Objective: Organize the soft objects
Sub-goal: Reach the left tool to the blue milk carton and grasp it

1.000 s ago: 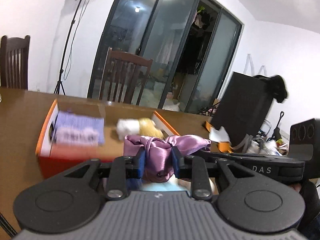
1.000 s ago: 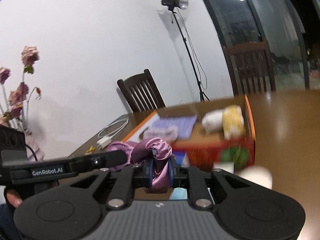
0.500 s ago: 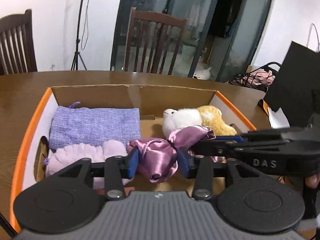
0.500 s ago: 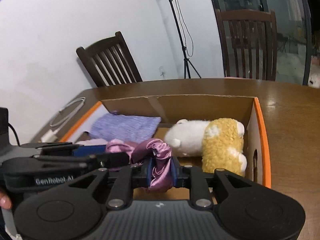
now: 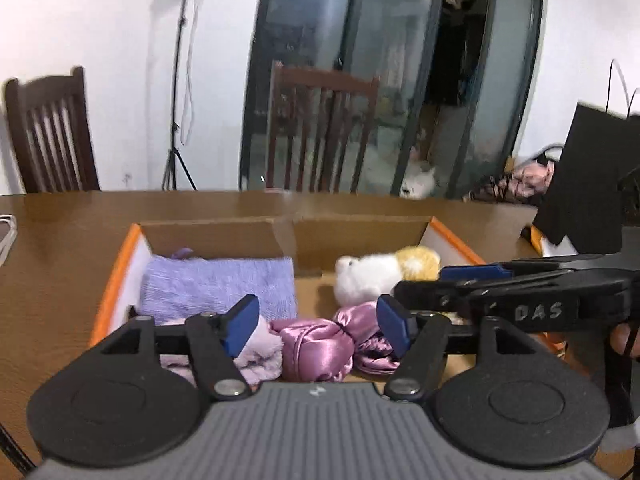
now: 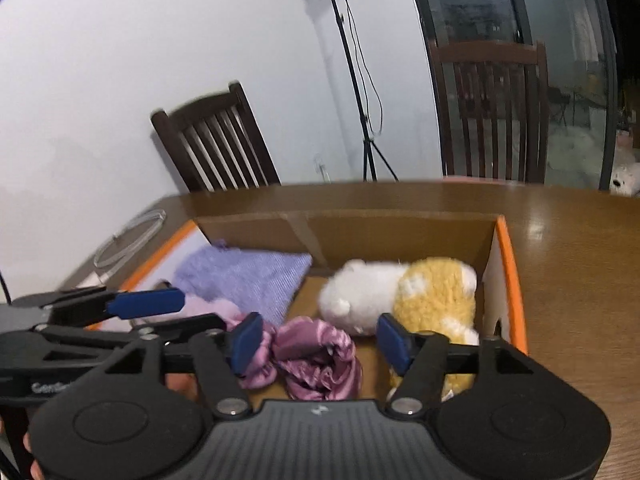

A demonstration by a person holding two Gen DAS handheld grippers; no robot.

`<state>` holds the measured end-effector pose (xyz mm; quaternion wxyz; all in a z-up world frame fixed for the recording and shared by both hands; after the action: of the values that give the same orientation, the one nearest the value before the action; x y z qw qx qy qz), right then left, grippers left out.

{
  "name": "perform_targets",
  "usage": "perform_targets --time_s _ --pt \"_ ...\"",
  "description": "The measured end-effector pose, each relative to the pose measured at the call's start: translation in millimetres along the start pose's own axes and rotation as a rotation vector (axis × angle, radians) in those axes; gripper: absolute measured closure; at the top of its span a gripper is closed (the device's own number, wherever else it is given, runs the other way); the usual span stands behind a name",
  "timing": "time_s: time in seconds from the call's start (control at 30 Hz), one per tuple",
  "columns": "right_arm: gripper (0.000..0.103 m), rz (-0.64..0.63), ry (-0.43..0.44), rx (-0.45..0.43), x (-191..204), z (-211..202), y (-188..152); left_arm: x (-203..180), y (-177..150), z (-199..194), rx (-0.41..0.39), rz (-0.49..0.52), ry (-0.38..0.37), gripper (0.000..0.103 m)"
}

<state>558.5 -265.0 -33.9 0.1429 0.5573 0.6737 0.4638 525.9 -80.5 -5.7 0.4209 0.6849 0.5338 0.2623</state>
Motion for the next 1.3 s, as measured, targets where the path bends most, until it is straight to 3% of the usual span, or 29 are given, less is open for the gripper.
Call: perform_targets --time_s 0.07,0.17,0.23,0.3,0.43,0.67,0.87,1.07,1.3 --pt "0.032 -0.003 0.007 -0.054 7 -26 5 2 -1 -33 -0.04 -0.025 0.008 0.032" --pt "0.019 0.012 0.04 -0.149 21 -80 3 4 -14 -84 -0.104 -0.043 0.017 0.024" --pt "0.019 -0.004 0.05 -0.184 31 -111 -6 4 -30 -114 -0.124 -0.041 0.033 0.021" --pt "0.018 -0.03 0.043 -0.229 43 -142 -21 5 -50 -138 -0.123 -0.042 0.054 0.016" --pt "0.008 -0.029 0.07 -0.289 61 -184 -64 4 -87 -166 -0.077 -0.05 0.082 0.016" --pt "0.008 -0.008 -0.008 -0.258 76 -208 -135 -1 -126 -202 -0.039 -0.075 0.081 0.015" --pt "0.008 -0.002 -0.084 -0.252 73 -223 -167 -15 -144 -213 -0.011 -0.033 0.074 0.015" --pt "0.007 -0.004 -0.081 -0.226 74 -217 -178 -23 -144 -207 -0.019 -0.044 0.056 0.015" --pt "0.012 0.015 -0.039 -0.211 72 -186 -157 -17 -127 -175 -0.01 -0.079 0.011 0.015"
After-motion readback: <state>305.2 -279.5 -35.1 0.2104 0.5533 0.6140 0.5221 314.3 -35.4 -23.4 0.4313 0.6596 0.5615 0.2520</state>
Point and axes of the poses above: each gripper's, at about its wrist camera, not at the fingertips, and z roughly the way its jaws point, x to its left, y to its top, the point moved 6 cm from there along z, roughly the way its jaws point, and after that the axes turned 3 degrees about z, right-handed, at the moved point
